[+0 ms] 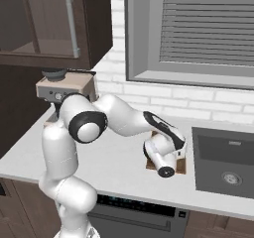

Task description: Pick up the sponge from the counter and clean the cutting board by briefly scrubbing or pressing down on the cutting board. Once finished, release the sponge.

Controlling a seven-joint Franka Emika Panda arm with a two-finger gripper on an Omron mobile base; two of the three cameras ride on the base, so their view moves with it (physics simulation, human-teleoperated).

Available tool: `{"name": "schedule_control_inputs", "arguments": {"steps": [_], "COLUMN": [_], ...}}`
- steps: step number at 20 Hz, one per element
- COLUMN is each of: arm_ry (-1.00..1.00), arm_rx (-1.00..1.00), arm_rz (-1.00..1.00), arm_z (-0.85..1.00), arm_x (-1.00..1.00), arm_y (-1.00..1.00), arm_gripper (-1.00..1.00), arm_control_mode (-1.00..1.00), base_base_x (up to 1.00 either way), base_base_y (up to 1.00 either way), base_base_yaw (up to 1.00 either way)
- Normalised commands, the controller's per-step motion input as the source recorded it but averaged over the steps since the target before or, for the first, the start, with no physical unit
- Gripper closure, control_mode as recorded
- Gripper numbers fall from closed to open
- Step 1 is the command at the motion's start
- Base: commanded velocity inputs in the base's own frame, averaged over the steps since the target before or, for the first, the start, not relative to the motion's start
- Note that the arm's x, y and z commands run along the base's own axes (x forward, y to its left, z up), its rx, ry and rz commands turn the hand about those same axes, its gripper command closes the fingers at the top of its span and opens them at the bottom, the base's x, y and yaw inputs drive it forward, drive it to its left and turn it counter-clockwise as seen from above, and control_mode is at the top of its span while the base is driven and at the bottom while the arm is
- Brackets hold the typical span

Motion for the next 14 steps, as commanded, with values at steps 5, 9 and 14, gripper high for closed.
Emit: {"name": "schedule_control_inputs", "arguments": {"steps": [5,9,14], "arm_ry": [-0.18,-0.18,-0.27], "arm_rx": [0.19,0.24,0.17], "arm_rz": [0.0,0.0,0.0], "arm_z": [-0.75,-0.47,0.93], "arm_x": [0.28,0.23,-0.31], "arm_y": [0.56,0.55,0.23], "arm_gripper": [1.0,1.0,1.0], "arm_control_mode": [-1.0,-1.0,-1.0], "base_base_x": [0.0,0.0,0.0], "base_base_y": [0.0,0.0,0.0], "base_base_yaw": [0.0,0.0,0.0]}}
